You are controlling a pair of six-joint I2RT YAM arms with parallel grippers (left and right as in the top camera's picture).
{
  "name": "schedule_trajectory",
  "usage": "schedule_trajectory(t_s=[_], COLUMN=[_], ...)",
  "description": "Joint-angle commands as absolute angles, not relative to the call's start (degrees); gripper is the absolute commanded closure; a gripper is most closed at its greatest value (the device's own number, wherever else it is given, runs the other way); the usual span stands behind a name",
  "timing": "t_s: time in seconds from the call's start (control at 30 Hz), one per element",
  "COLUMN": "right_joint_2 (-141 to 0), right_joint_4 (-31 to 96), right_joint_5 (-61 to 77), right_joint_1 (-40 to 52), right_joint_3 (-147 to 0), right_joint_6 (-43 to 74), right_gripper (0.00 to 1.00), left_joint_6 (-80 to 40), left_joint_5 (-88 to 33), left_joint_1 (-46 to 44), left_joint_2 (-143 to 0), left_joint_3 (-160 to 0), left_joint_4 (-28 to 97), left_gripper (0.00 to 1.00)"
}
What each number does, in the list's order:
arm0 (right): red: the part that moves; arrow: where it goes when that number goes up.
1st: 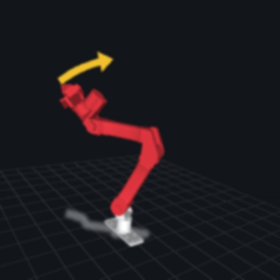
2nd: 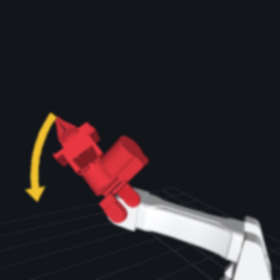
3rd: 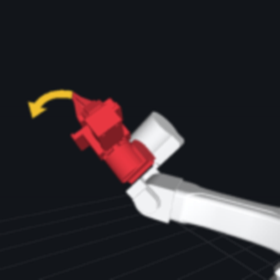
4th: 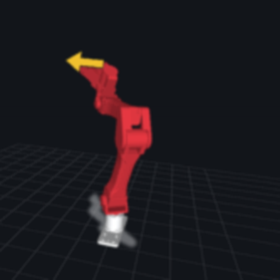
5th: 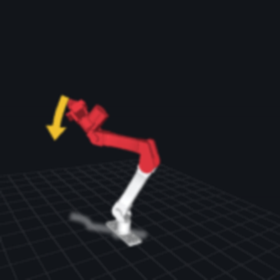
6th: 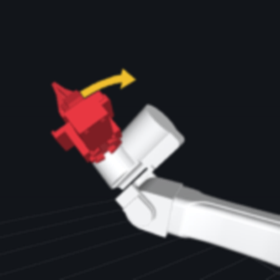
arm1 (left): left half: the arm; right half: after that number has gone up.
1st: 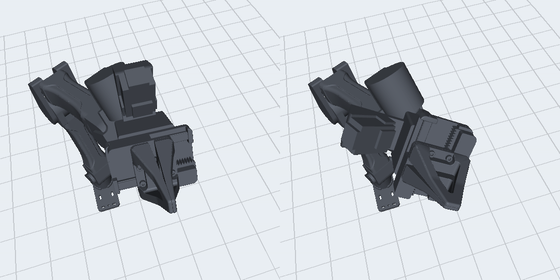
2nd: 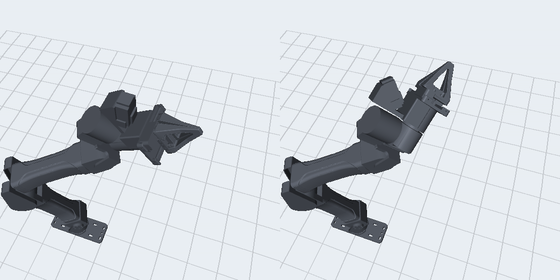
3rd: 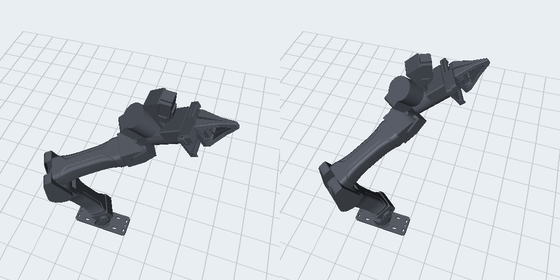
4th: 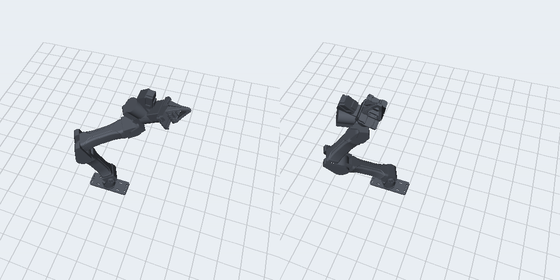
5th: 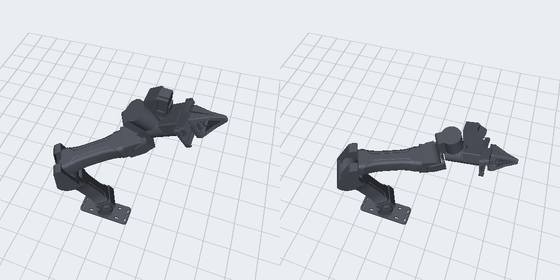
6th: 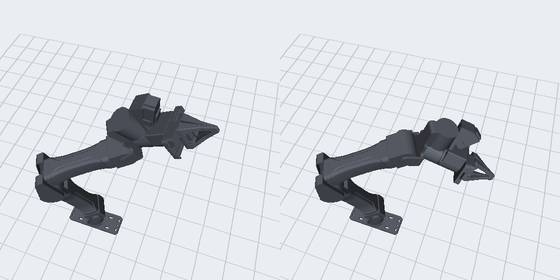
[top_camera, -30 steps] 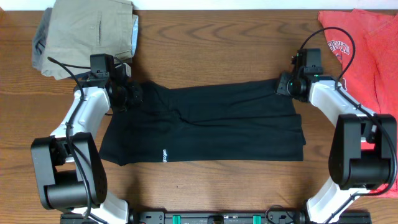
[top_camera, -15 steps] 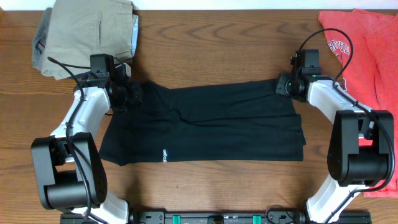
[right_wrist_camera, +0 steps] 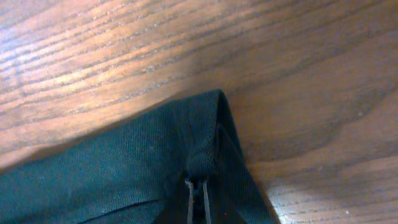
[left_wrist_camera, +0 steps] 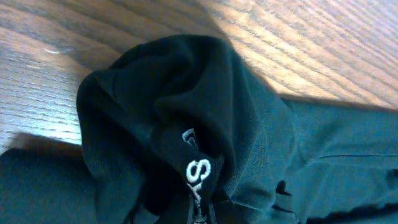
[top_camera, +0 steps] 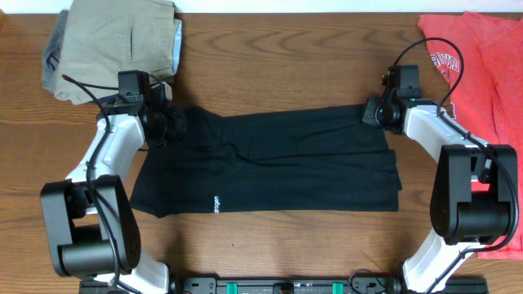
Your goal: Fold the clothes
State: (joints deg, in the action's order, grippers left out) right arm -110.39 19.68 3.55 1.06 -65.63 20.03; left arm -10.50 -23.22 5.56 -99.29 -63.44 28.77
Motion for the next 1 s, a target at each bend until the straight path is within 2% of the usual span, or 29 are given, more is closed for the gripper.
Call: schedule_trajectory(t_s=[0.0,0.37,0.67,0.97], right_joint_2=[-110.4,-104.8,-97.1,-96.0], right_joint_4=[20.4,30.3,37.4,45.9], right_joint_5=[2.8,2.4,2.3,2.4], right_joint_1=[0.6,-2.1,-2.3,-2.3], right_joint_3=[-66.5,-68.3,-68.3,-68.3], right_joint_6=[19.9,22.7,22.7,22.7], right_gripper=[0.99,0.99,0.99,0.99], left_joint_6=[-10.5,-10.6,-10.6,-10.6], left_joint_5=[-23.6,-23.5,-19.4,-12.4], left_joint_1=[5.7,5.7,5.7,5.7], left_joint_2=[-93.5,-79.0,-78.7,-78.8], left_joint_3=[-63.2,-63.2,-63.2,-63.2], left_joint_4=[29.3,38.0,46.1,55.2], left_gripper=[0.94,0.94,0.94,0.94])
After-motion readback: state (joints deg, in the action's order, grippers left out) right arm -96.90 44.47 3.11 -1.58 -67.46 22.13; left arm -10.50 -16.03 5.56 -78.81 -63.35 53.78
